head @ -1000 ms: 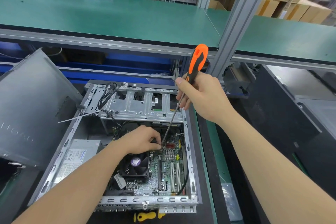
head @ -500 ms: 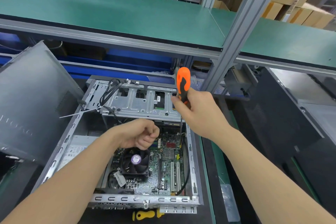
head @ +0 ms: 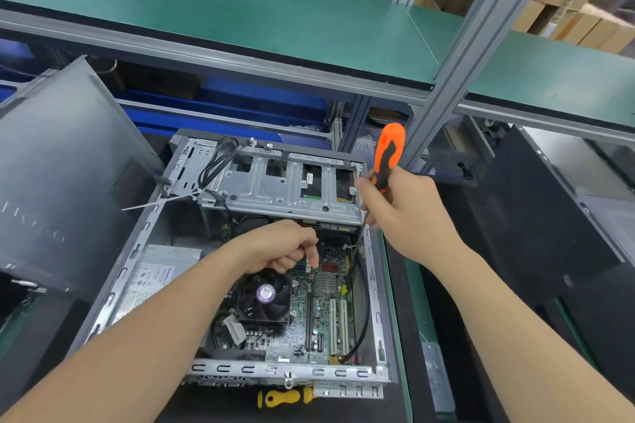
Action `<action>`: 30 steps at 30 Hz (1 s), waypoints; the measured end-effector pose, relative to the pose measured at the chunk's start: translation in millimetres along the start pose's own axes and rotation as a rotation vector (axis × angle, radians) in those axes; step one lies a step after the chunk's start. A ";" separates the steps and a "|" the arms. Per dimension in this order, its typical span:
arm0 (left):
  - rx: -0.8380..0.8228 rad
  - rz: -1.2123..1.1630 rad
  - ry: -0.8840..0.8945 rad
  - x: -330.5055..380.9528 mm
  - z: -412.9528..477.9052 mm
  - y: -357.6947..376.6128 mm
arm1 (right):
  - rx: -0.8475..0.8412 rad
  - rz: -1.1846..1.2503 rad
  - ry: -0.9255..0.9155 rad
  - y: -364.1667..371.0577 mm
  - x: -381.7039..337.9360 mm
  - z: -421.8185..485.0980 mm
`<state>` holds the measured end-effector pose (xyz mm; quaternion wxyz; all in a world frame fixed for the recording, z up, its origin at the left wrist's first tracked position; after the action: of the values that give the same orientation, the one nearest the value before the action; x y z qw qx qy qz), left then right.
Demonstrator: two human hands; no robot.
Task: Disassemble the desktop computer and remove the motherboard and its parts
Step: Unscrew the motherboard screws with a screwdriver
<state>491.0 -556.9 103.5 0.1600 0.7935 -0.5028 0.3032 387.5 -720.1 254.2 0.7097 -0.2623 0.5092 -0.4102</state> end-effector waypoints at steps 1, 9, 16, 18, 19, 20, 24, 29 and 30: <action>0.001 0.007 -0.004 0.4 -0.7 0.1 | 0.001 0.000 0.008 0.0 0.2 -0.4; 0.008 0.046 0.005 2.8 -4.6 -0.4 | 0.039 -0.022 0.049 -1.6 2.6 -3.6; 0.093 0.242 0.085 6.4 -7.5 0.7 | 0.075 -0.042 0.057 -4.9 2.0 -3.2; 0.153 0.394 0.161 7.9 -8.6 2.8 | 0.063 -0.051 0.062 -4.0 1.3 -4.5; 0.191 0.473 0.202 8.8 -8.3 4.5 | 0.063 -0.049 0.064 -4.2 0.9 -5.0; 0.238 0.558 0.239 9.4 -7.4 6.6 | 0.061 -0.047 0.062 -4.1 0.2 -5.4; 0.385 0.806 0.263 5.3 -4.2 17.5 | 0.026 -0.068 0.009 -0.8 -4.5 -8.4; 0.510 0.979 0.319 7.4 5.0 41.4 | 0.059 -0.097 -0.029 1.1 -7.1 -13.3; 0.511 1.022 0.331 9.6 10.0 47.8 | 0.067 -0.107 -0.049 1.8 -8.6 -13.4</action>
<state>454.4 -590.4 99.6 -0.1262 0.4064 -0.7006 0.5728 374.3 -711.2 252.6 0.7073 -0.2753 0.4629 -0.4580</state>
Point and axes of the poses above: each hand's wrist, its own z-axis towards the middle knuckle, its own y-axis out of the palm, x = y × z, the point moved 3 cm from there along z, towards the middle knuckle, and after that the axes turned 14 degrees about -y, right-handed, at the moved point
